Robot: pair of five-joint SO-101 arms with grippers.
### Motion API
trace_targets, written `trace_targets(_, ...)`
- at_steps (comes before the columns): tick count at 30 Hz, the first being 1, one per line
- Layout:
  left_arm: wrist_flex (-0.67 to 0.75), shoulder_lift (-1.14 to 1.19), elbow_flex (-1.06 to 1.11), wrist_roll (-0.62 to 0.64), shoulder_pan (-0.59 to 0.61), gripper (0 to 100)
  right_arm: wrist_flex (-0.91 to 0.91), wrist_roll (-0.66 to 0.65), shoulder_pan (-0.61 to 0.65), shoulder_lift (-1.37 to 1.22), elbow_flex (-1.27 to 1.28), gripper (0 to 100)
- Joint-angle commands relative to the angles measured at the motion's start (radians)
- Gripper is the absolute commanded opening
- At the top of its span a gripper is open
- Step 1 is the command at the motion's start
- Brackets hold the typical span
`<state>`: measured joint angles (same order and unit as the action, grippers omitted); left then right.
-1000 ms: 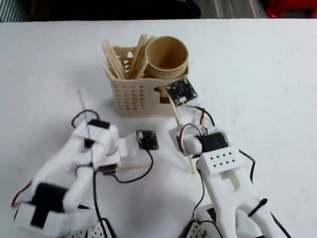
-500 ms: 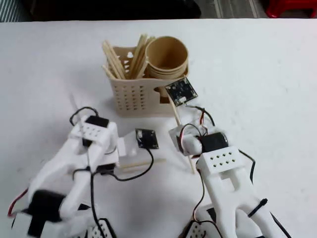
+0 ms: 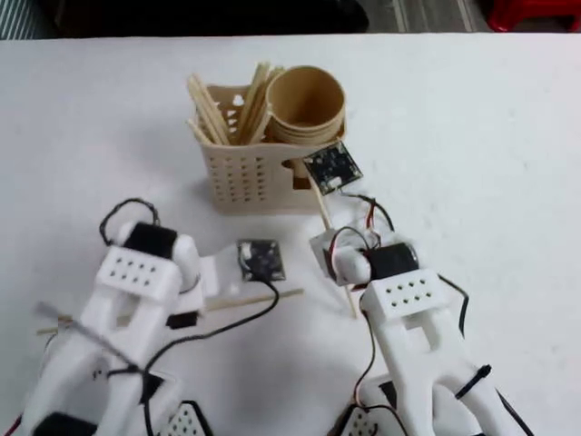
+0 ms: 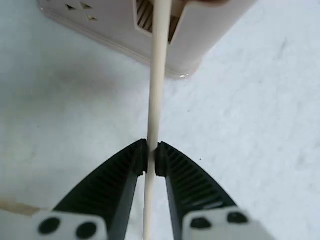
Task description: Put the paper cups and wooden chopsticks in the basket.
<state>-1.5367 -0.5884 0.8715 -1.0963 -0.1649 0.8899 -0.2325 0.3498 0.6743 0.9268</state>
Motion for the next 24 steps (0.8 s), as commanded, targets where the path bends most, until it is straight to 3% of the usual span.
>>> trace_targets(1, -0.071, -0.163, -0.005, 0.0, -0.01, 2, 0.031, -0.009, 0.007, 0.071, -0.012, 1.7)
trace_targets(12, -0.097, -0.334, -0.189, 0.0, 0.219, 2, 0.154, -0.002, 0.093, 0.355, -0.012, 1.7)
trace_targets(19, -0.18, -0.34, -0.339, 0.0, 0.234, 2, 0.202, -0.008, 0.093, 0.387, -0.003, 1.7)
trace_targets(24, -0.178, -0.338, -0.476, 0.117, 0.226, 2, 0.179, -0.023, 0.093, 0.387, 0.034, 1.7)
